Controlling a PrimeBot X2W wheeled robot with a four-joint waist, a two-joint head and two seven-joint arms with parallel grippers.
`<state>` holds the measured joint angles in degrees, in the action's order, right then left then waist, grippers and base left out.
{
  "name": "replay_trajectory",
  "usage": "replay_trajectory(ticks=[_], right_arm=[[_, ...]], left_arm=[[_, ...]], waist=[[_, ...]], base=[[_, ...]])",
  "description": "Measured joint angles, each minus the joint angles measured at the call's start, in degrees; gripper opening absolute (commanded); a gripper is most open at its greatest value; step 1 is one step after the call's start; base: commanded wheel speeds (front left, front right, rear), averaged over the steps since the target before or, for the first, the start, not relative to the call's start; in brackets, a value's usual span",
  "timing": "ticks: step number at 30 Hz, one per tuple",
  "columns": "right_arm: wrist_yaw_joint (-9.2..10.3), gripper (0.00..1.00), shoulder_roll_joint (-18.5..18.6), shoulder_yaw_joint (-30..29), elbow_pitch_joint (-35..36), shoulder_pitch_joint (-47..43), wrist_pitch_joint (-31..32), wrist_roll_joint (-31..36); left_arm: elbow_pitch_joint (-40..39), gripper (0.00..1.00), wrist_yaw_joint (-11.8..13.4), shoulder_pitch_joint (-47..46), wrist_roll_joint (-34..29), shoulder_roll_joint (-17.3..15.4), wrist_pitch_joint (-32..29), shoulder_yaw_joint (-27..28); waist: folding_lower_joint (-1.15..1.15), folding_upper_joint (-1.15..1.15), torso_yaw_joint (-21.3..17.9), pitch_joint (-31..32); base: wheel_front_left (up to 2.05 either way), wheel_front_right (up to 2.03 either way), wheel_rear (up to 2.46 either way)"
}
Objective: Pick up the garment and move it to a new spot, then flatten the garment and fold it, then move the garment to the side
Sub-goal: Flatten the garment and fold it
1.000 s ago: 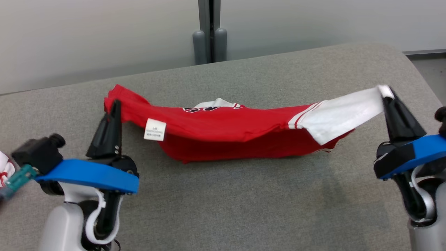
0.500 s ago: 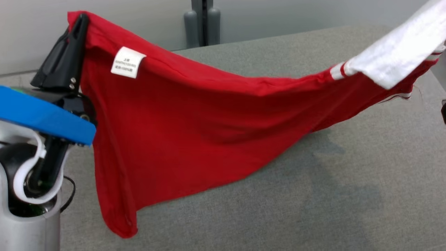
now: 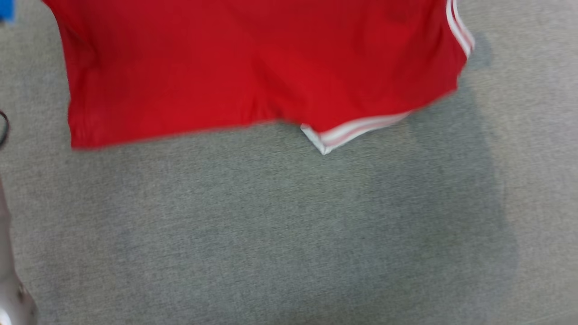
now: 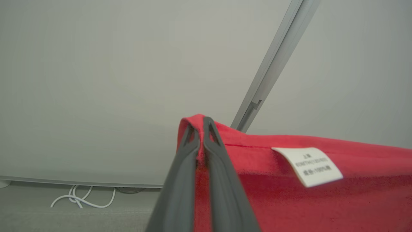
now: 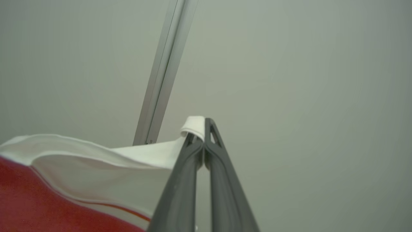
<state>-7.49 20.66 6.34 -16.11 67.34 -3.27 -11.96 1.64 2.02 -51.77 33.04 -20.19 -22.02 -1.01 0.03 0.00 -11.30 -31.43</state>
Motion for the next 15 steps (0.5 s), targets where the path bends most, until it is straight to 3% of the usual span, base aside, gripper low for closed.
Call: replay_trajectory(ticks=[3, 8, 15], right_arm=[[-0.01, 0.00, -0.33, -0.41, -5.34, 7.43, -5.64, 2.59], [-0.01, 0.00, 0.12, -3.02, -6.47, 17.24, -10.77, 6.46], [-0.01, 0.00, 0.15, -3.65, -0.30, 16.73, -11.78, 8.43]], left_arm=[[5.10, 0.00, -0.05, -6.99, -3.43, -0.29, 4.94, -0.97], [9.24, 0.00, -1.56, -17.49, -7.76, -0.33, 12.48, -3.34], [10.16, 0.00, -3.69, -19.59, -11.20, -3.26, 19.27, -4.33]], waist=[[0.00, 0.00, 1.29, -1.20], [-0.02, 0.00, 1.82, -1.38], [-0.04, 0.00, 0.10, -1.96]], base=[[0.00, 0.00, 0.00], [0.00, 0.00, 0.00], [0.00, 0.00, 0.00]])
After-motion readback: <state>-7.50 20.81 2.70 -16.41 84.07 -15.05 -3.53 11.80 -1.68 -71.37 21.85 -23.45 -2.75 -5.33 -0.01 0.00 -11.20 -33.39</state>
